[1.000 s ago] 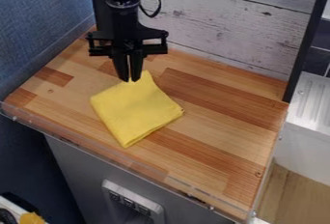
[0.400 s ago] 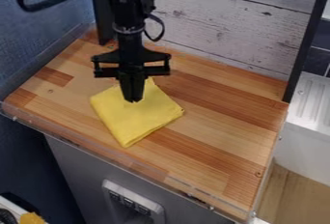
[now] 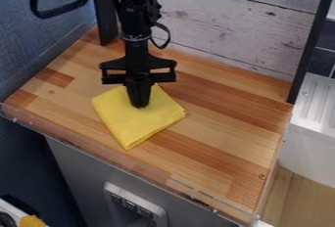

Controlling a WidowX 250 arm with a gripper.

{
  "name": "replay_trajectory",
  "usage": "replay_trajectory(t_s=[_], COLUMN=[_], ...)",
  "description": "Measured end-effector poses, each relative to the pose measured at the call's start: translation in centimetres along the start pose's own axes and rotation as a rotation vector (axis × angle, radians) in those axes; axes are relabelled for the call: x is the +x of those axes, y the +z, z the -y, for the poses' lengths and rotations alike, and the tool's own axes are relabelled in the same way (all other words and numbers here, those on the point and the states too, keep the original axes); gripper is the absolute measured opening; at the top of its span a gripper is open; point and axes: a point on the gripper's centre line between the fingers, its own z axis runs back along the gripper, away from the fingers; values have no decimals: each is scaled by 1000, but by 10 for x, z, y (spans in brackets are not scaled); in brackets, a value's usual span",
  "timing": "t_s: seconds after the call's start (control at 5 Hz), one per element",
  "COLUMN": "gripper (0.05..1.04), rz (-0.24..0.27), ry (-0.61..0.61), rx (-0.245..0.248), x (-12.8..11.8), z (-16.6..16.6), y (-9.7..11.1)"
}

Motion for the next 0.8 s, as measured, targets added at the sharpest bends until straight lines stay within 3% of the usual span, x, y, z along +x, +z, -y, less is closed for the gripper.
replay_trajectory(t_s=[0.4, 0.8], gripper=[62, 62], rz=[17, 33], ry=[-28, -149], rx=[-38, -44], x=[2, 12], z=[3, -6], y=[-9, -12])
